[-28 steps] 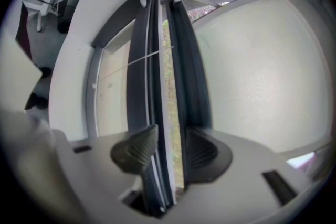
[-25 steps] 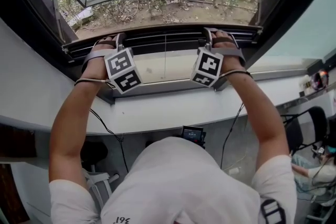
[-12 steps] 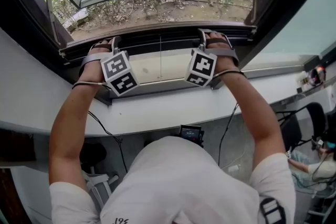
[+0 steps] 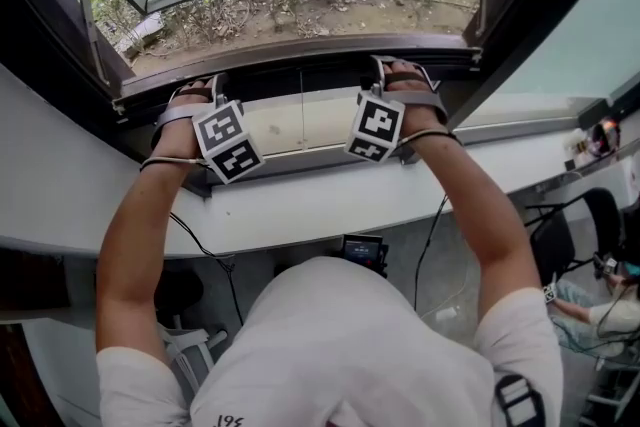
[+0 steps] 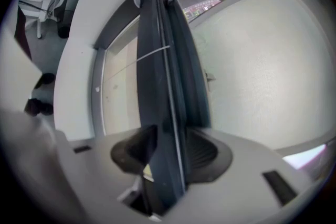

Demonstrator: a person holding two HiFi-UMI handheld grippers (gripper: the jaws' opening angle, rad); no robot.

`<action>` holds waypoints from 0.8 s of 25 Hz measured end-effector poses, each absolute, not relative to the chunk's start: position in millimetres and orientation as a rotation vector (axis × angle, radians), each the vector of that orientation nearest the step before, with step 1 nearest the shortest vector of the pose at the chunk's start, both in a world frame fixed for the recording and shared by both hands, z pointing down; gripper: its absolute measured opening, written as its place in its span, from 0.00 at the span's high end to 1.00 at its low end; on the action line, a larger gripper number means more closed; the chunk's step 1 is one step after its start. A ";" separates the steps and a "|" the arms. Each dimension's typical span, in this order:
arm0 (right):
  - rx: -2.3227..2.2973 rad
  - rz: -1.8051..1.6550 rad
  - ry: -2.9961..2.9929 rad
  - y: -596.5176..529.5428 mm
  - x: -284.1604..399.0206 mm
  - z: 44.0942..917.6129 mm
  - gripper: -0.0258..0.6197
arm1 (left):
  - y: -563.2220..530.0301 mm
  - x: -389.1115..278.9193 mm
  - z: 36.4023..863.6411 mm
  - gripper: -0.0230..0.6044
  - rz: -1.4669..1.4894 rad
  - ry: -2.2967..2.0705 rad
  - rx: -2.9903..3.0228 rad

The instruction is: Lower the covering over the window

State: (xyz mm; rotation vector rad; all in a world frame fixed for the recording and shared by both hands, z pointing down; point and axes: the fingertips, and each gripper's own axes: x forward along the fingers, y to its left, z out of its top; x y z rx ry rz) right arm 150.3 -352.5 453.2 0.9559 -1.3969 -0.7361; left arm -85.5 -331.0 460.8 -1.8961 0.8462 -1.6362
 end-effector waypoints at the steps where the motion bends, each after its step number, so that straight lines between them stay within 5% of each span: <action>1: 0.954 -0.733 -1.398 -352.3 150.3 455.1 0.69 | -330.9 -85.4 462.8 0.62 -1.639 0.843 -1.900; 20: 0.936 -0.725 -1.376 -350.3 150.5 470.5 0.69 | -330.3 -85.4 476.6 0.62 -1.652 0.819 -1.917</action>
